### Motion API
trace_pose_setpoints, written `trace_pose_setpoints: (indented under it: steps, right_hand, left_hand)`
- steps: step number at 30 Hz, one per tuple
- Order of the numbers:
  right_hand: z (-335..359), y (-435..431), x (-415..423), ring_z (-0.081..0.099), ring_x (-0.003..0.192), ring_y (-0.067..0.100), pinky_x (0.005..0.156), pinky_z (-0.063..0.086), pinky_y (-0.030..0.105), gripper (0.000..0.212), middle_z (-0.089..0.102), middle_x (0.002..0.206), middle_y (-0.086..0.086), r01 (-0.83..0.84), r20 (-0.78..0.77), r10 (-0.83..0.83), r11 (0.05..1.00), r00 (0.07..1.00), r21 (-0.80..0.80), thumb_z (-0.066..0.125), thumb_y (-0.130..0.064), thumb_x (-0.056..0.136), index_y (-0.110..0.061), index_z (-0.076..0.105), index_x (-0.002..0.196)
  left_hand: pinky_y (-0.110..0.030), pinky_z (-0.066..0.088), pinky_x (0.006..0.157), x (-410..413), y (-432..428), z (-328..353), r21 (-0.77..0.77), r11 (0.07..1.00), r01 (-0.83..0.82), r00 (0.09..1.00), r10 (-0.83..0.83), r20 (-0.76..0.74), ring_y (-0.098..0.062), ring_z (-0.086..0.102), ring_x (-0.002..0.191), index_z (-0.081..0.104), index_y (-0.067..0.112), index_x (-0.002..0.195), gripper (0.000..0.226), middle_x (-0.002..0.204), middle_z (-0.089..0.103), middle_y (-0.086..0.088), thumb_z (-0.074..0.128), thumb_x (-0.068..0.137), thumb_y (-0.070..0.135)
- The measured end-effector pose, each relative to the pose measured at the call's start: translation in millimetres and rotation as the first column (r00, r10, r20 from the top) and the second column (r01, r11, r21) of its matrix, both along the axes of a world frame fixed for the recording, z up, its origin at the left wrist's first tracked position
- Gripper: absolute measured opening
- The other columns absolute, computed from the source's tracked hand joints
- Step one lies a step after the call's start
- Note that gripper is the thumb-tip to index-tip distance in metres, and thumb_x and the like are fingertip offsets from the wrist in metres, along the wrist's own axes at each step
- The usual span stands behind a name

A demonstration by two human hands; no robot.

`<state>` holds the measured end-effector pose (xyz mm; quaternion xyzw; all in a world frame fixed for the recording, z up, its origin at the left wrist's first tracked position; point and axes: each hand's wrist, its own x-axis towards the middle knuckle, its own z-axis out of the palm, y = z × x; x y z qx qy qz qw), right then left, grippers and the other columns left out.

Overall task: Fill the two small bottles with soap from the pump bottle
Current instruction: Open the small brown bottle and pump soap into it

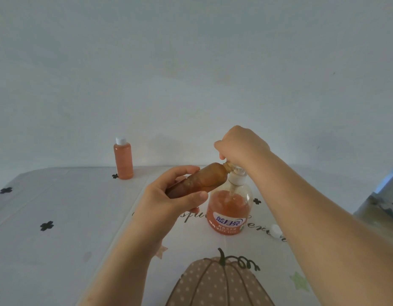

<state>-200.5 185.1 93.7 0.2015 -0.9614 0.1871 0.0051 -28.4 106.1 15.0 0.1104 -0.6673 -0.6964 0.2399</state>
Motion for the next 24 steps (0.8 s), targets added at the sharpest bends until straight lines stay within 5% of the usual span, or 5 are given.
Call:
trace_pose_setpoints:
  steps: [7,24]
  right_hand:
    - [-13,-4,-6,0.067,0.081,0.023,0.056,0.036,0.026,0.022,0.074,0.090,0.001,0.002,0.038,-0.002,1.000,0.999,-0.011,0.053,-0.018,0.085,-0.015,0.073,0.092]
    - [10,4,7,0.055,0.062,0.021,0.054,0.034,0.024,0.020,0.070,0.081,0.002,-0.028,-0.043,0.029,0.999,0.999,0.026,0.051,-0.012,0.086,-0.012,0.071,0.090]
  left_hand:
    - [-0.040,0.061,0.079,-2,-5,-5,-0.001,1.000,0.009,1.000,-0.009,0.008,-0.023,0.070,0.075,0.073,0.025,0.102,0.041,0.090,0.075,-0.003,0.081,0.071,0.001]
    - [-0.044,0.060,0.080,-1,5,0,0.014,1.000,-0.018,0.999,0.018,-0.035,-0.023,0.070,0.077,0.071,0.024,0.106,0.043,0.088,0.075,-0.001,0.080,0.072,-0.002]
